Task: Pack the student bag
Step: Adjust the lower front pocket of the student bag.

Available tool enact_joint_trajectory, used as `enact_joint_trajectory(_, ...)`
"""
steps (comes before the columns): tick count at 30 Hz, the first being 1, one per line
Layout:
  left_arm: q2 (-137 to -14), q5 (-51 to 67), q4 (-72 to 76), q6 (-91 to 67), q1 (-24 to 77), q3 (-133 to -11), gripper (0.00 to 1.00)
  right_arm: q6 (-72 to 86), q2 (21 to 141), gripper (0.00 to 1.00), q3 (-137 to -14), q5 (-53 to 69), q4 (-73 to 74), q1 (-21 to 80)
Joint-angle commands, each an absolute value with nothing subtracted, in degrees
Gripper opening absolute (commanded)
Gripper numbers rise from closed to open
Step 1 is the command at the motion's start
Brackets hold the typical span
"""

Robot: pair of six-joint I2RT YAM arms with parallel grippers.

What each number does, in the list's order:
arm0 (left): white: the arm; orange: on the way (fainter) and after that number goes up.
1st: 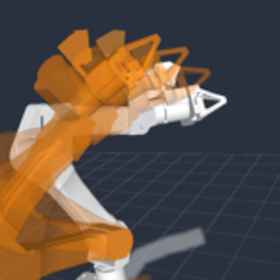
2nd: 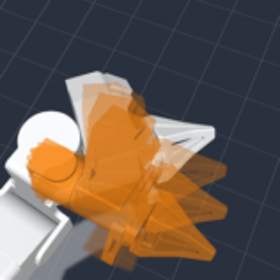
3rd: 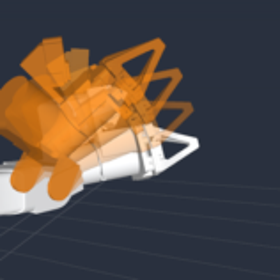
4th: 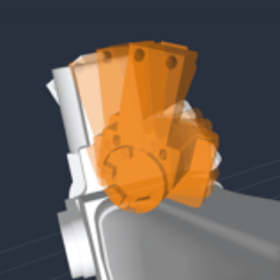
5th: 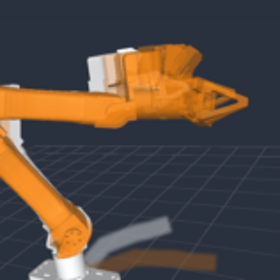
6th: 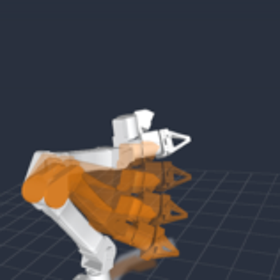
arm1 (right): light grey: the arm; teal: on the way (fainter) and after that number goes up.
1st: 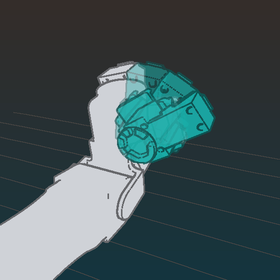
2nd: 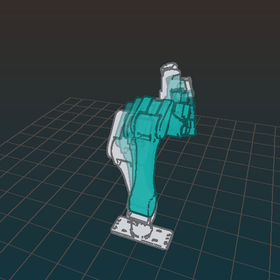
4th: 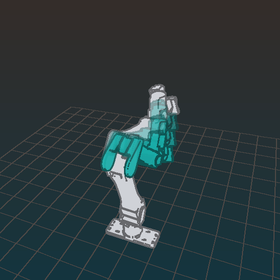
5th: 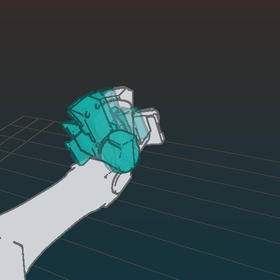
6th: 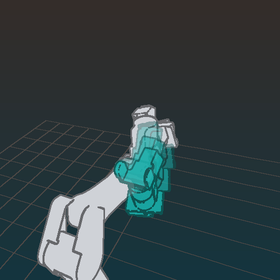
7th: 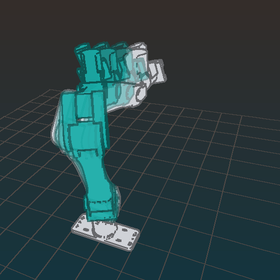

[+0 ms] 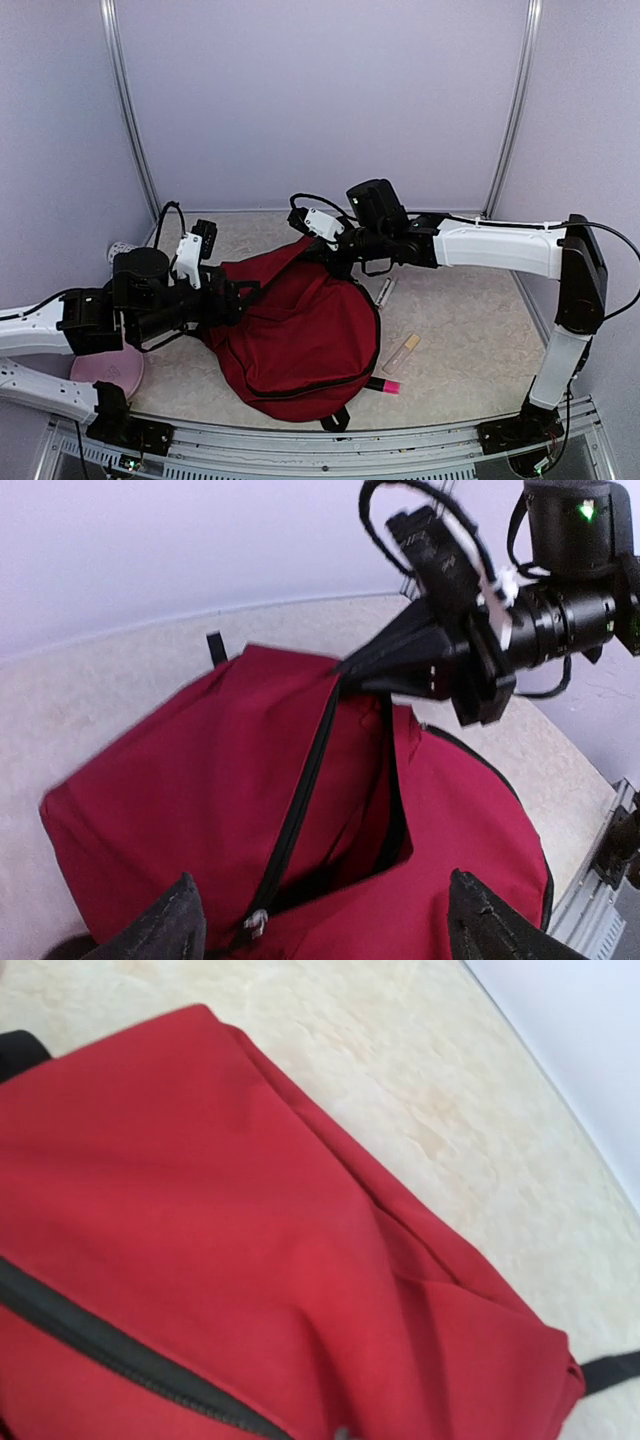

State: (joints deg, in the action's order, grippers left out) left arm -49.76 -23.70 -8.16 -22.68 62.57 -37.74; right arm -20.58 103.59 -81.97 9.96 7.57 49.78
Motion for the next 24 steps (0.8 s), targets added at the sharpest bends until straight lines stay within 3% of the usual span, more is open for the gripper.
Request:
enact_joint_trajectory(1,-59.12,-29.97,-8.75,-8.81,62.53,-45.12,0.89,-22.10,100.16,0.00,-82.27,13.71,3.93,49.48)
enact_joint_trajectory(5,-70.60,-24.02,-10.26,-5.47,57.15,-50.42,0.97,-21.92,99.75,0.00,-82.66,14.15,3.94,49.47)
enact_joint_trajectory(11,-79.27,-27.60,-8.62,-5.57,51.13,-51.35,0.92,-21.22,97.87,0.00,-80.80,16.91,3.98,49.34)
enact_joint_trajectory(13,-79.96,-27.25,-7.79,-6.70,49.95,-51.23,0.81,-20.82,97.46,0.00,-80.30,17.45,4.01,49.39)
enact_joint_trajectory(14,-80.06,-27.09,-7.20,-6.64,49.89,-51.16,0.71,-20.61,97.33,0.00,-80.05,17.44,4.11,49.35)
enact_joint_trajectory(15,-80.01,-27.00,-6.71,-6.64,50.04,-51.03,0.55,-20.32,97.18,0.00,-79.93,17.41,4.28,49.25)
enact_joint_trajectory(17,-79.32,-27.45,-6.35,-7.65,50.03,-50.83,0.14,-19.23,96.93,0.00,-80.05,16.91,5.38,49.15)
enact_joint_trajectory(18,-78.73,-28.03,-6.12,-8.49,49.72,-50.48,0.01,-17.75,96.69,0.00,-80.29,16.66,6.34,49.07)
enact_joint_trajectory(22,-75.51,-29.56,-7.78,-13.22,44.71,-50.43,0.00,-11.59,93.38,0.35,-80.86,17.67,12.59,49.11)
enact_joint_trajectory(24,-73.79,-31.62,-10.21,-16.50,40.69,-51.65,0.00,-7.28,90.01,0.45,-79.17,16.01,14.61,49.10)
